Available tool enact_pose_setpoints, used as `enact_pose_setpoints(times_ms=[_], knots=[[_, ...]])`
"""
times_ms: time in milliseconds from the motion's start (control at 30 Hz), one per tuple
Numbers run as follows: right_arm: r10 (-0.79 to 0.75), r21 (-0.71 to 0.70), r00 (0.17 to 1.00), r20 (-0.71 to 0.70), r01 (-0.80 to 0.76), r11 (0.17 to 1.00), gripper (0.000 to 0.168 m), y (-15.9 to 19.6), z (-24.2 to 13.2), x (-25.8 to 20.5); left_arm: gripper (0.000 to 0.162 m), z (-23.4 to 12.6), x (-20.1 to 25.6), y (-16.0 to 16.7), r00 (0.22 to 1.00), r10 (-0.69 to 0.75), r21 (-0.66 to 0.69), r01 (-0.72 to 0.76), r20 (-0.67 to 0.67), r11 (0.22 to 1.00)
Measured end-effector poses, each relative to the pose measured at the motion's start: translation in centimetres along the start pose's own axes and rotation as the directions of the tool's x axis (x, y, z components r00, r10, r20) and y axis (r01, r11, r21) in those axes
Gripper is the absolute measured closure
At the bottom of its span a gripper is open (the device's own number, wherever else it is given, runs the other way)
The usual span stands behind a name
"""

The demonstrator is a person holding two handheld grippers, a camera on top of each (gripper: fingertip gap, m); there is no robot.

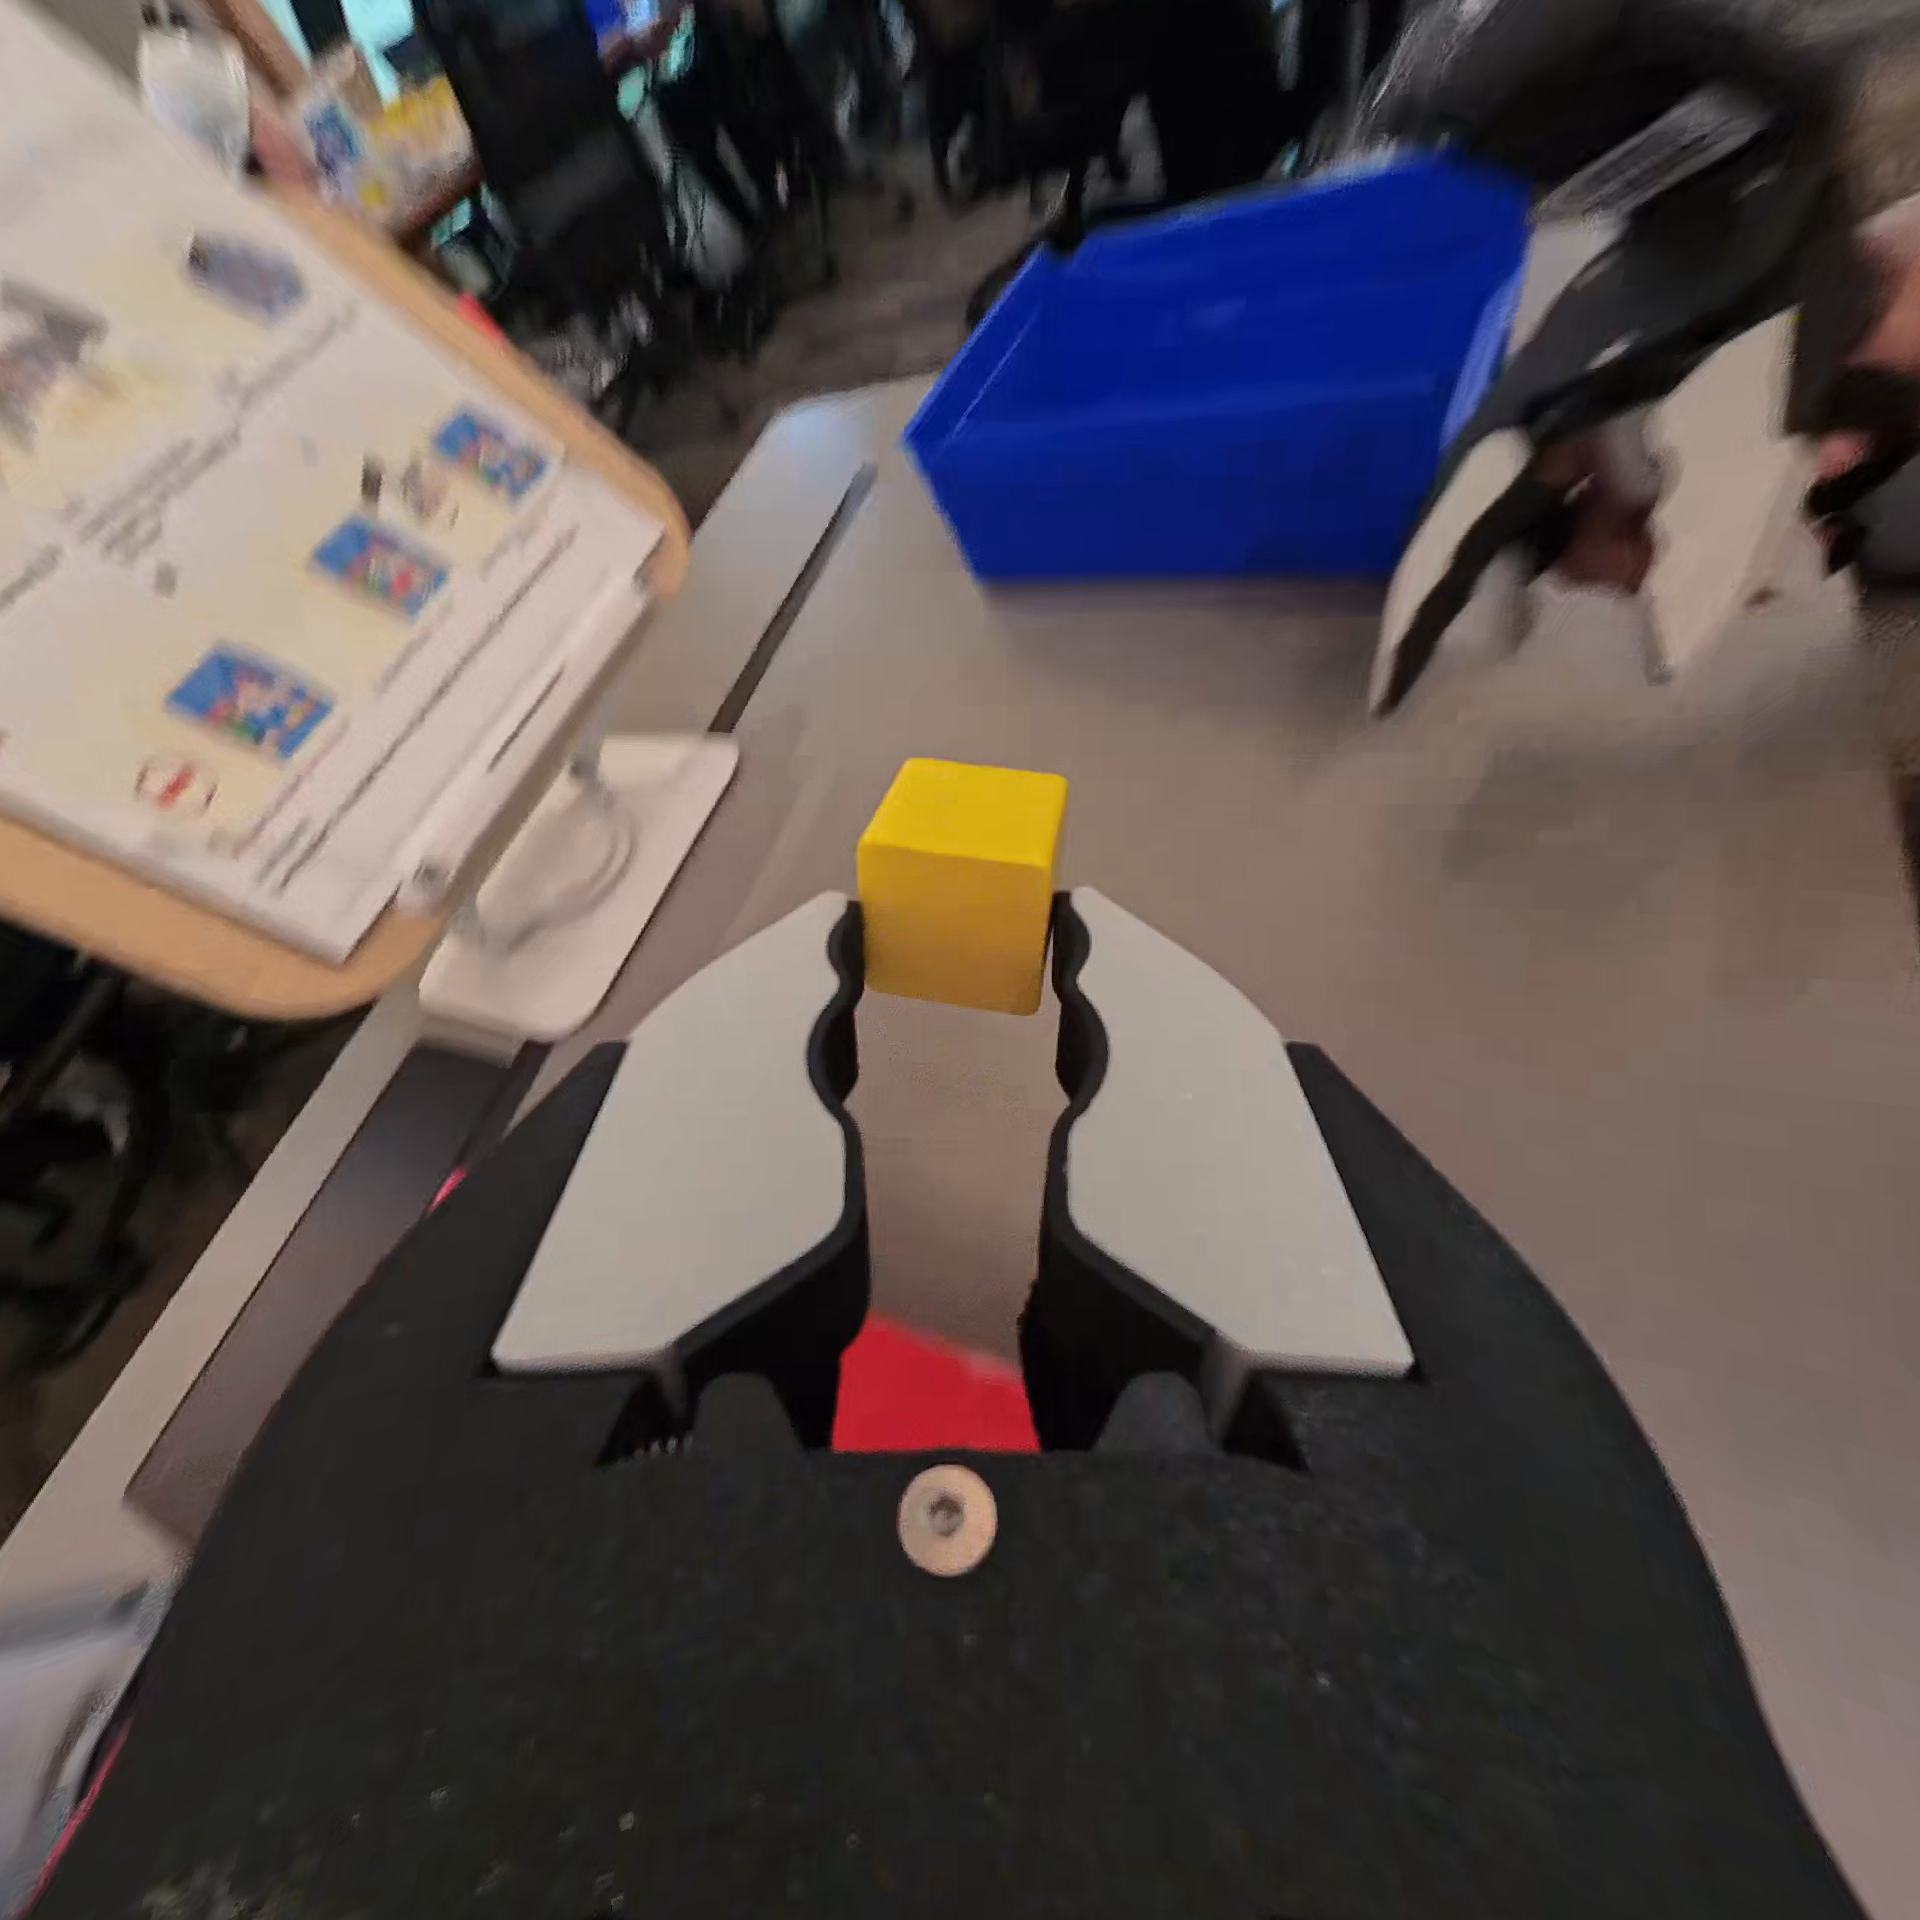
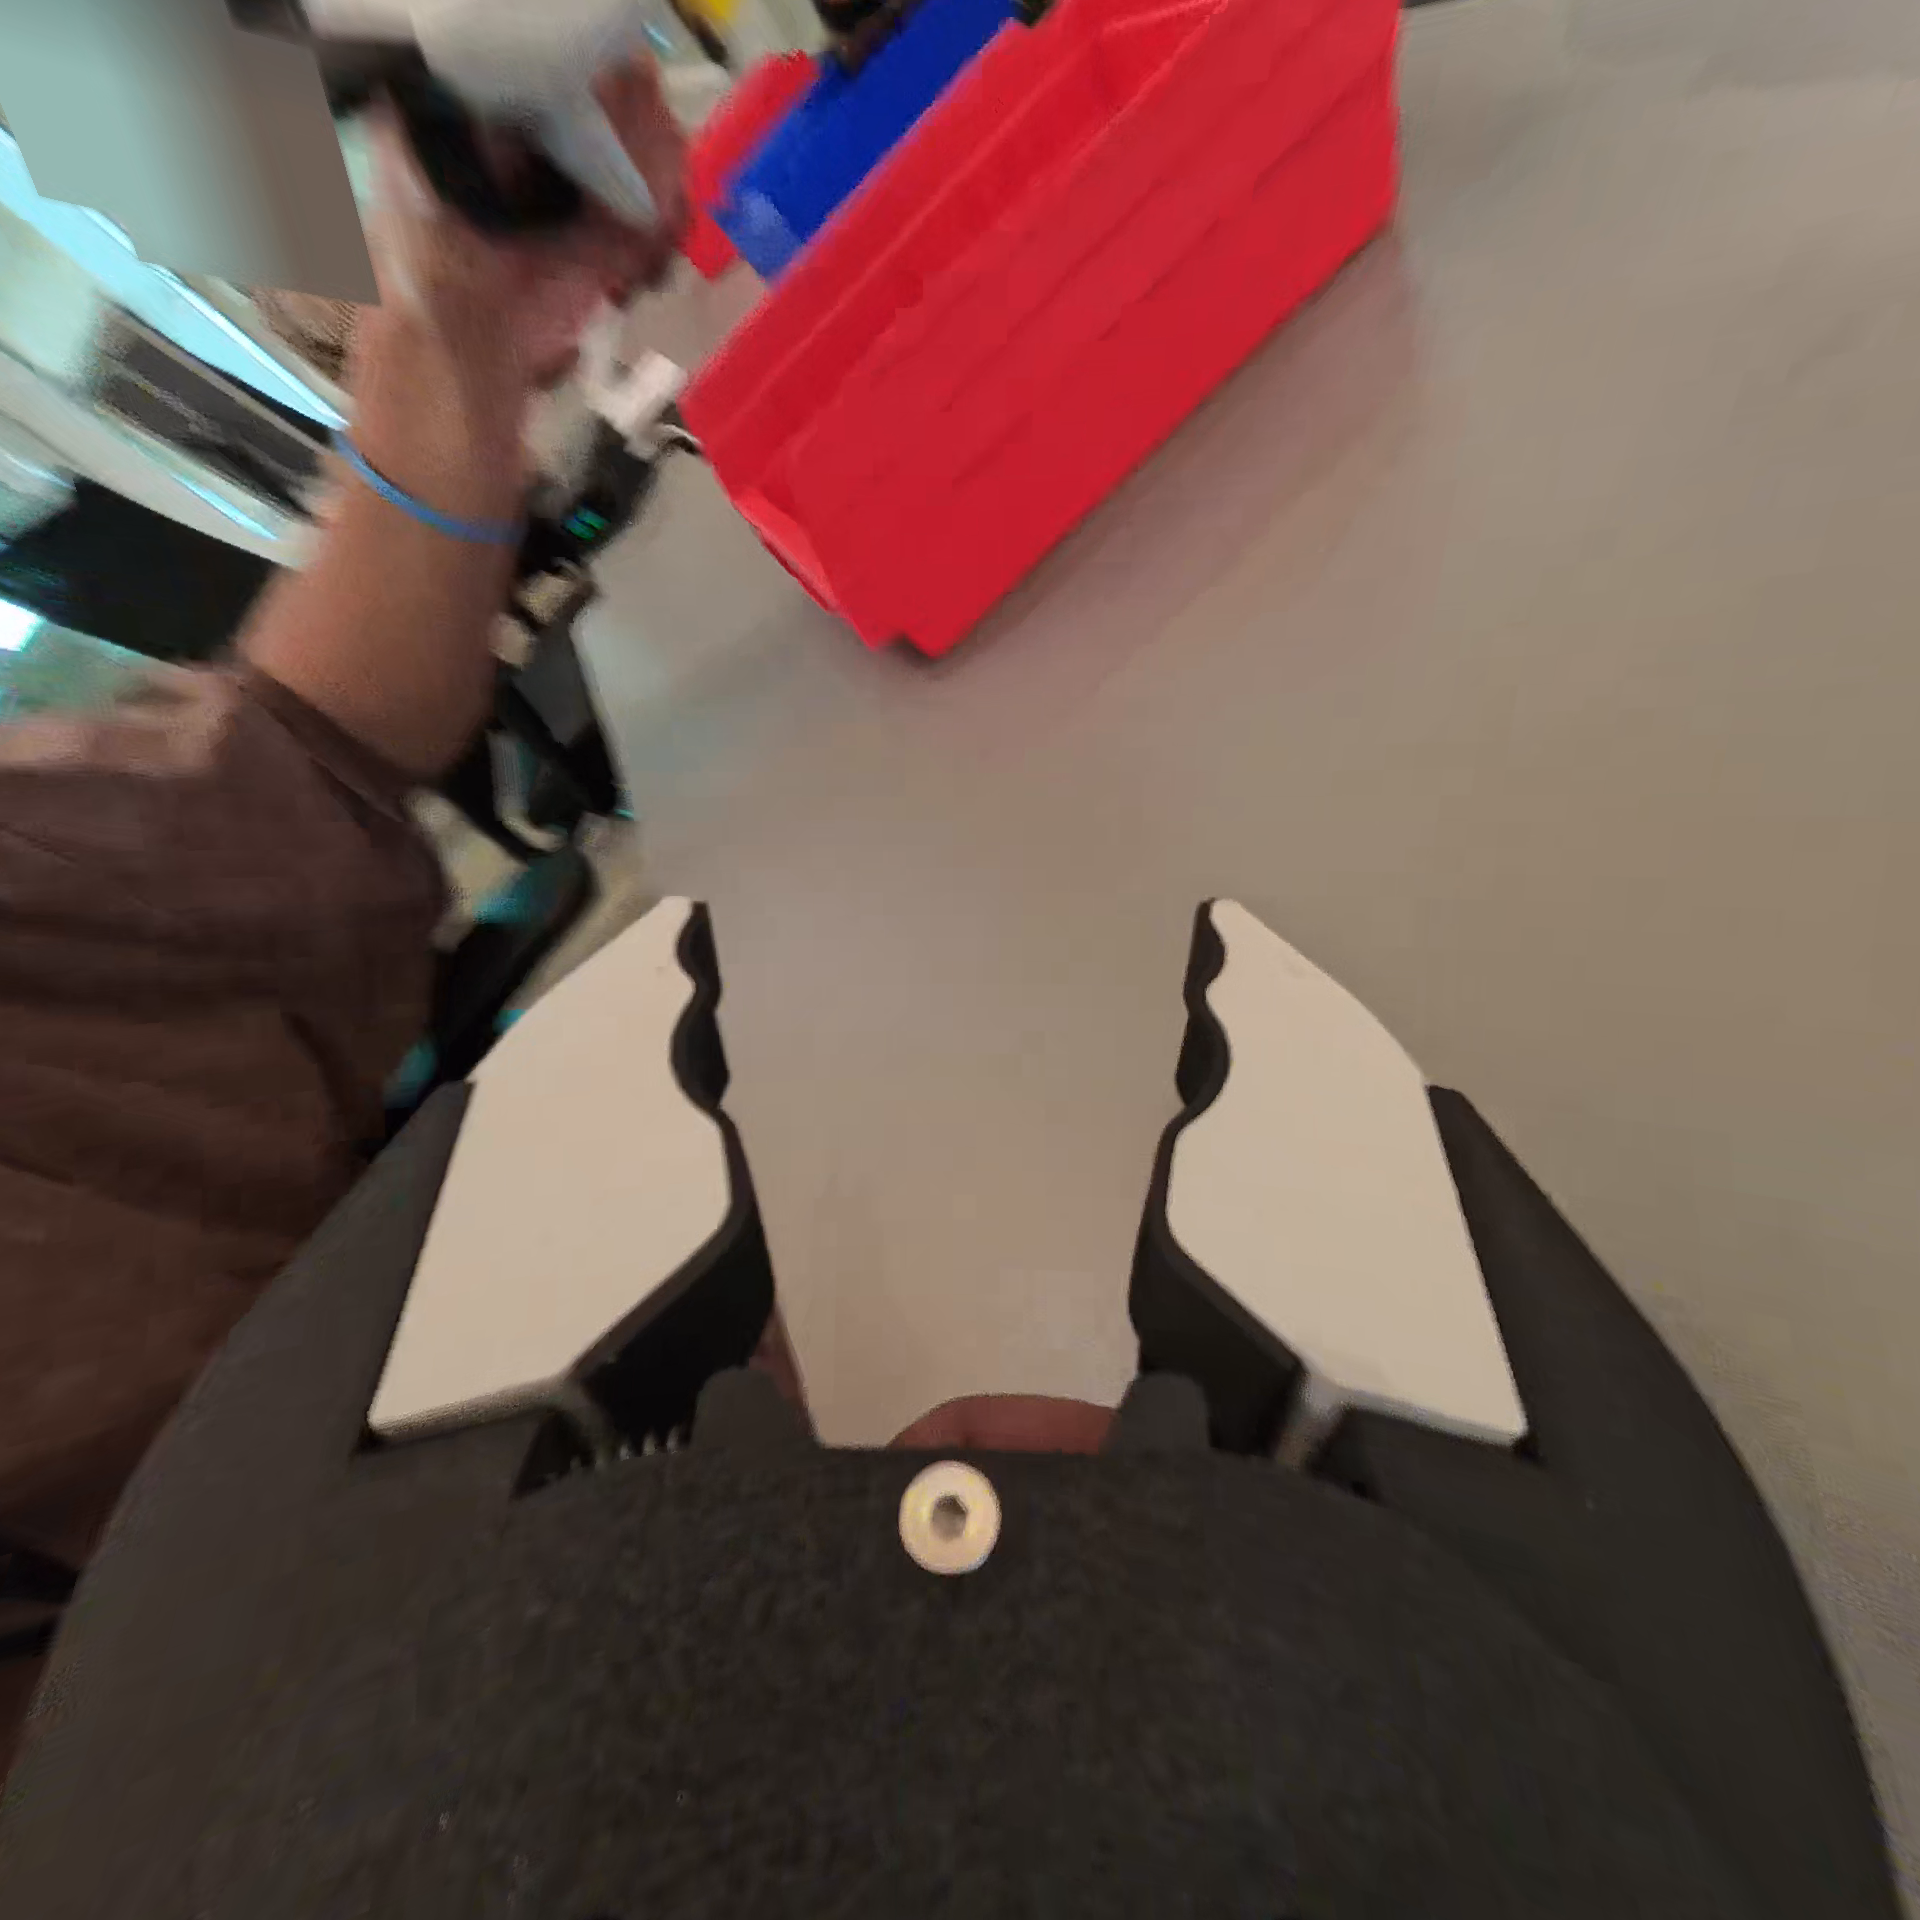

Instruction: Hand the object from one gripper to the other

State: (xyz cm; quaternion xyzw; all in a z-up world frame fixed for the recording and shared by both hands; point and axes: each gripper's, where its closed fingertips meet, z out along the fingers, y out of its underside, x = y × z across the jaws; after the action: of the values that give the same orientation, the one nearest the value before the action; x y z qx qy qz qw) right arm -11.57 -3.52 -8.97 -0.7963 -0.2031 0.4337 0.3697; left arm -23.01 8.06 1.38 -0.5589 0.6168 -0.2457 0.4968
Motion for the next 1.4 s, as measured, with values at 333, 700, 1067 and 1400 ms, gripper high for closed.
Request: enact_pose_setpoints(times_ms=[333, 700, 1067, 1400], knots=[[0.279, 0.082, 0.761, 0.585, -0.399, 0.913, 0.102, -9.8, 1.1, -5.5, 0.128, 7.0, 8.2, -6.3, 0.972, 0.224, 0.157, -0.211, -0.066, 0.965], [0.173, 0.127, 0.862, 0.475, -0.262, 0.957, 0.135, -7.8, -0.8, -3.6, 0.12, 5.6, 11.8, -2.8, 0.99, -0.111, 0.093, 0.102, 0.089, 0.99], [-0.097, 0.221, 0.854, -0.511, 0.239, 0.945, 0.135, -14.9, -19.0, 7.1, 0.113, 1.2, 17.4, 9.1, 0.807, -0.572, -0.029, 0.581, 0.145, 0.813], [0.07, -0.112, 0.513, -0.855, -0.316, 0.942, 0.135, -4.5, -25.7, 24.6, 0.114, 0.6, 16.6, 8.3, 0.852, -0.496, -0.022, 0.507, 0.169, 0.862]])
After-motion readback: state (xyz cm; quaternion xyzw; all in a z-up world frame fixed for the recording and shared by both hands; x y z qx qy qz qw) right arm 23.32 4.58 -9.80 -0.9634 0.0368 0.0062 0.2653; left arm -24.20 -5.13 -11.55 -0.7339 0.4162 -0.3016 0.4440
